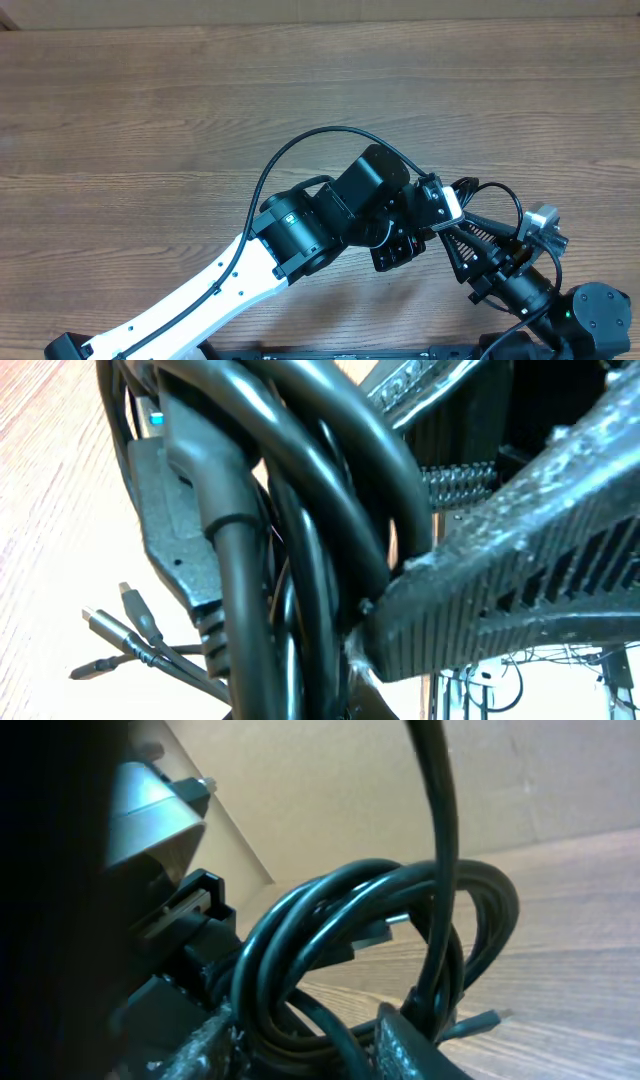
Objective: Untangle cables
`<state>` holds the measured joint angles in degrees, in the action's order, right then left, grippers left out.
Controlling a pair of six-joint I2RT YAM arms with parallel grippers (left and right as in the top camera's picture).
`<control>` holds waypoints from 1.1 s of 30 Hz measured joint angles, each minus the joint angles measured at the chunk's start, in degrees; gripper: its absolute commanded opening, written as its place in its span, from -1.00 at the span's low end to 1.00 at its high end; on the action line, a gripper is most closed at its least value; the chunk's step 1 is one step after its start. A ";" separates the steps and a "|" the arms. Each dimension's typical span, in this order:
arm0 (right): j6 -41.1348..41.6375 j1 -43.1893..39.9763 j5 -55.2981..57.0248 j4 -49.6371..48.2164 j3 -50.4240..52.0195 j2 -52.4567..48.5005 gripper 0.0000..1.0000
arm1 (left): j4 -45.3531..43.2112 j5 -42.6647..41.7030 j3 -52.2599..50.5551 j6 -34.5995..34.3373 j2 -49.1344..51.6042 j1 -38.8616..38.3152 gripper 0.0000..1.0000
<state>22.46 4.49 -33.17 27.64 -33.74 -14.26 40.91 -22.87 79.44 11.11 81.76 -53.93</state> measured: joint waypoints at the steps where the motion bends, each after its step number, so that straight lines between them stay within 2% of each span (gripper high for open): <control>1: -0.02 0.00 -0.04 -0.02 0.00 0.00 -0.38 | 0.02 0.02 0.00 0.02 0.00 0.00 -0.92; 5: -0.02 0.00 0.68 1.18 -0.04 0.02 -0.57 | 0.04 0.04 0.00 0.94 0.00 0.02 -0.92; 8: 0.55 0.07 4.68 5.38 -0.15 0.13 -0.78 | 0.07 0.85 0.00 1.14 0.26 0.07 -0.92; 11: 3.65 0.11 12.90 9.49 -0.24 0.13 -0.81 | 0.04 0.87 0.00 1.51 0.59 0.04 -0.92; 18: 5.75 -0.02 23.37 12.37 -0.20 0.00 -0.79 | -0.13 -0.79 0.00 2.67 0.76 -0.15 -0.92; 22: 6.12 -0.02 25.88 12.48 -0.17 0.00 -0.44 | -0.17 -1.33 0.00 3.28 0.76 -0.22 -0.92; 25: 5.92 -0.02 26.36 12.50 -0.17 0.00 0.14 | -0.15 -1.31 0.00 3.91 0.76 -0.22 -0.92; 26: 6.23 -0.02 26.43 12.57 -0.17 0.00 0.22 | -0.17 -1.31 0.00 3.93 0.76 -0.22 -0.92; 30: 6.27 -0.02 26.64 13.11 -0.11 0.00 0.26 | -0.20 -1.57 0.00 3.89 0.76 0.35 -0.91; 33: 5.75 -0.02 26.32 13.42 -0.11 0.00 0.27 | -0.87 -5.38 0.00 3.63 0.74 3.28 -0.91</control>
<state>28.21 4.47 -6.85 41.06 -33.85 -14.26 40.03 -28.25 79.44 14.74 82.50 -50.65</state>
